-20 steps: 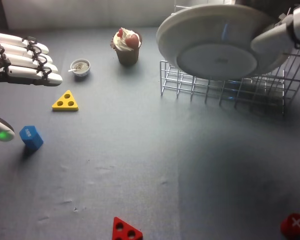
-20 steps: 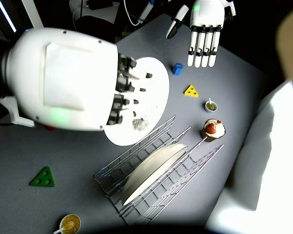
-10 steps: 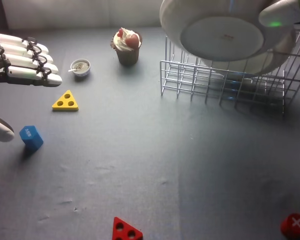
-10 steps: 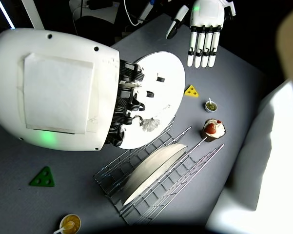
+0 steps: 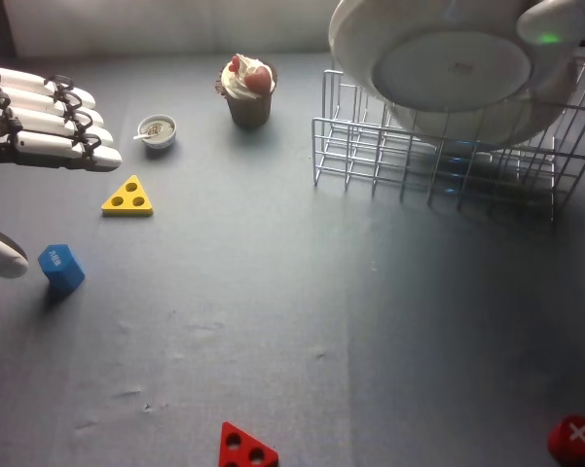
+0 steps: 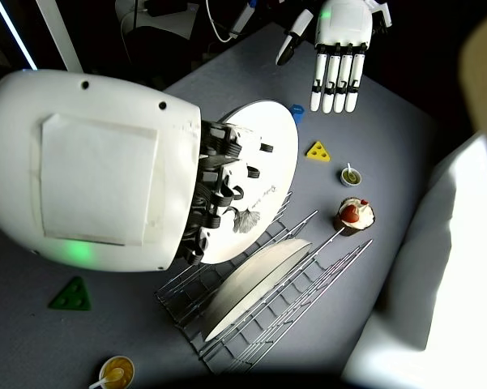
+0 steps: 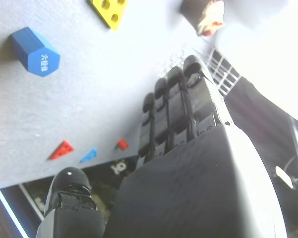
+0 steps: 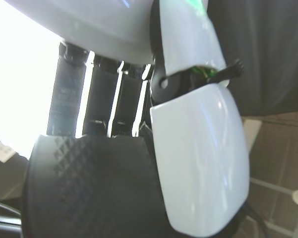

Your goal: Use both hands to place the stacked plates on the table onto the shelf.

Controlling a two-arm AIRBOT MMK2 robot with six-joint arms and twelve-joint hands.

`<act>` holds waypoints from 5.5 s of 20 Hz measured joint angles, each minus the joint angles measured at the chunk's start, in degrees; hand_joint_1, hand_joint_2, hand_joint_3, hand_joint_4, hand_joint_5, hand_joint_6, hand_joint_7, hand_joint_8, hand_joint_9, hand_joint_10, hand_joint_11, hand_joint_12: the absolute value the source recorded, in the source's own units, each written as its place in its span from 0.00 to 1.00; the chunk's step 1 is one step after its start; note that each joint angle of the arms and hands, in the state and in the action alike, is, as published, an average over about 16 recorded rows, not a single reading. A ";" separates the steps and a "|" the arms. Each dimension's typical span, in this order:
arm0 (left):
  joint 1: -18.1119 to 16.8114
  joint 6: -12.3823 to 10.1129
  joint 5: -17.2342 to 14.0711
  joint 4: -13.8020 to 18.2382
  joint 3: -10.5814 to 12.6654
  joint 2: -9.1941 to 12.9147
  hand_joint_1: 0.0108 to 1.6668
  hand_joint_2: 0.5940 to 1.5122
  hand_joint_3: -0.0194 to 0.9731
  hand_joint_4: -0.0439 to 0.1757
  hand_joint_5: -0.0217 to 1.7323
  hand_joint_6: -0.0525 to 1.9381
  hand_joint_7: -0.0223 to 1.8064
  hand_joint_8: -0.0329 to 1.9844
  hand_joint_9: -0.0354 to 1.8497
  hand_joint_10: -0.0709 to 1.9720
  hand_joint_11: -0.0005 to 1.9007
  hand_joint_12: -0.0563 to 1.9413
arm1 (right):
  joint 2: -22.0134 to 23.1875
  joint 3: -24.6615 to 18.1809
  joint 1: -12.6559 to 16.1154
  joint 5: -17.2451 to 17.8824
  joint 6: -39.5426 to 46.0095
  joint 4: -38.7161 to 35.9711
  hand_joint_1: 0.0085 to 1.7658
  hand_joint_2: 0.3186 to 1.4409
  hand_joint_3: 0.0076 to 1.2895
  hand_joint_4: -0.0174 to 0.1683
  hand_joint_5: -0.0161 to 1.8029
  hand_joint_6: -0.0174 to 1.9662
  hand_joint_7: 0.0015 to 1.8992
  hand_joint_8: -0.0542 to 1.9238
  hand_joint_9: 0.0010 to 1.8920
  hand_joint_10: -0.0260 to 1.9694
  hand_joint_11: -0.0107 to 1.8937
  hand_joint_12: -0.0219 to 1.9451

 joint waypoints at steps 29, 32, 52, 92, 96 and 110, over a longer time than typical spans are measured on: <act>-0.17 0.05 0.30 1.76 -0.23 -0.66 0.00 0.53 0.02 0.20 0.10 0.04 0.12 0.02 0.12 0.04 0.10 0.03 | -5.53 9.65 -8.70 4.16 4.59 4.67 0.84 0.60 0.00 0.04 0.50 0.43 0.57 0.33 0.61 0.31 0.51 0.69; -0.14 0.04 0.32 1.68 -0.34 -0.67 0.00 0.53 0.01 0.20 0.10 0.04 0.12 0.02 0.12 0.04 0.10 0.03 | -6.24 10.47 -9.93 4.78 4.61 5.32 0.84 0.60 0.00 0.04 0.50 0.43 0.56 0.33 0.61 0.31 0.51 0.69; 1.06 -0.58 -3.72 0.03 -4.42 0.14 0.00 0.53 0.02 0.20 0.09 0.04 0.11 0.02 0.11 0.04 0.09 0.03 | -8.84 14.59 -14.90 9.01 3.72 8.33 0.72 0.65 0.00 0.06 0.49 0.31 0.50 0.09 0.57 0.08 0.61 0.09; -0.48 -1.26 0.31 0.18 -13.27 1.36 0.00 0.51 0.02 0.20 0.06 0.04 0.09 0.02 0.09 0.04 0.07 0.03 | 9.58 -6.39 -12.86 25.81 -63.32 13.59 0.13 0.63 0.00 0.23 0.16 0.01 0.21 0.03 0.26 0.02 0.31 0.01; -0.48 -1.42 0.31 0.18 -13.29 1.51 0.00 0.51 0.02 0.20 0.06 0.04 0.09 0.02 0.09 0.04 0.07 0.03 | 17.05 -13.45 -16.84 26.97 -74.13 15.82 0.10 0.64 0.00 0.16 0.14 0.01 0.19 0.03 0.25 0.02 0.30 0.01; -0.48 -1.57 0.10 0.35 -13.17 2.09 0.00 0.56 0.02 0.19 0.05 0.04 0.07 0.02 0.08 0.04 0.04 0.03 | 32.27 -24.66 -30.32 31.81 -77.55 14.46 0.09 0.80 0.00 0.10 0.08 0.01 0.17 0.03 0.24 0.02 0.31 0.03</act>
